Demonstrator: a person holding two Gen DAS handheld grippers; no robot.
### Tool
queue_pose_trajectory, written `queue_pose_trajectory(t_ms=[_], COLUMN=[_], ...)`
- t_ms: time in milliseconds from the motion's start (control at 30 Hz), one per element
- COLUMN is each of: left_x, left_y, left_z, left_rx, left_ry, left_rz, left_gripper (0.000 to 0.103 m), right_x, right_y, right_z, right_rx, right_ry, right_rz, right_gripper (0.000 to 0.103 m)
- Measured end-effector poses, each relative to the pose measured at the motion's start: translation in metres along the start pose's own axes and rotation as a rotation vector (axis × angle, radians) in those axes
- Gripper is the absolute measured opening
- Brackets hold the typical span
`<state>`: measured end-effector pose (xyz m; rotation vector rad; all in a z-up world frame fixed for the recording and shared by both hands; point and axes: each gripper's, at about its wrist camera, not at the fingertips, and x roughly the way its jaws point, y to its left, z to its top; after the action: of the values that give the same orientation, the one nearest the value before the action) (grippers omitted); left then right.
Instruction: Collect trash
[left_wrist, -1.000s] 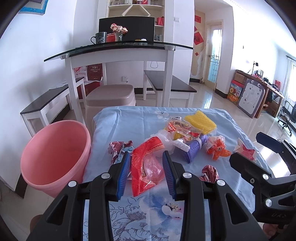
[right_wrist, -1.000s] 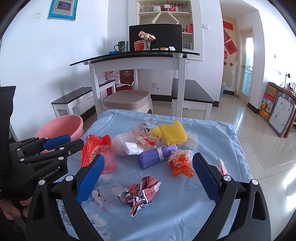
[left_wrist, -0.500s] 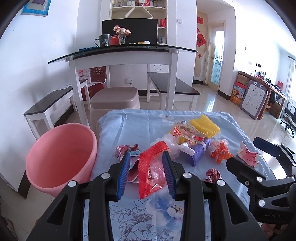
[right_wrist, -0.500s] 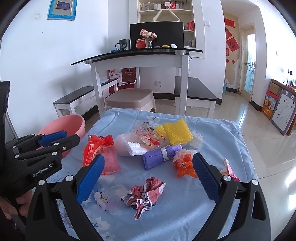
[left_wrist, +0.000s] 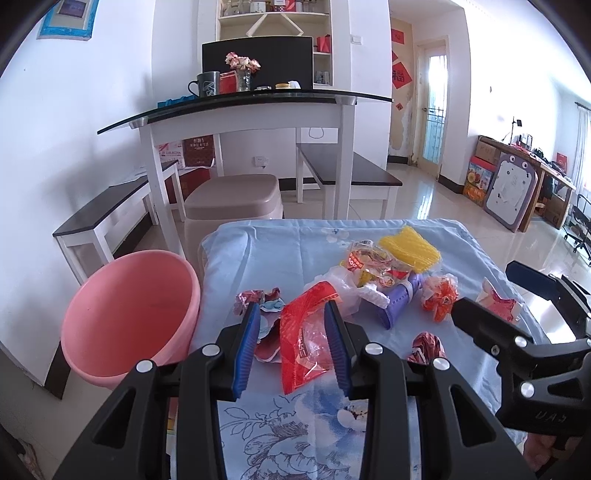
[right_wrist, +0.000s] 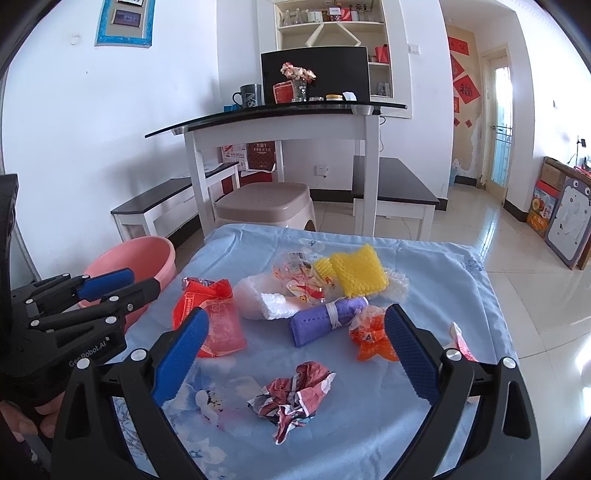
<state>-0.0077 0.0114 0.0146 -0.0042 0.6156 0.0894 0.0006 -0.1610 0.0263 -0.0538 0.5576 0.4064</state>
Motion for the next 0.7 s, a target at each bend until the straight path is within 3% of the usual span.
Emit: queue_pose_trajectory(t_ms=[700], left_x=[0.016], left_y=[0.008], left_z=[-0.003], left_rx=[-0.014], left_ry=[0.035], left_rz=[-0.031], left_gripper=[0.035], right_x=[0.015], right_y=[0.003], right_z=[0.000], right_rx=[-0.010], right_ry=[0.039], right_rz=[-0.007], right_gripper=[0.096])
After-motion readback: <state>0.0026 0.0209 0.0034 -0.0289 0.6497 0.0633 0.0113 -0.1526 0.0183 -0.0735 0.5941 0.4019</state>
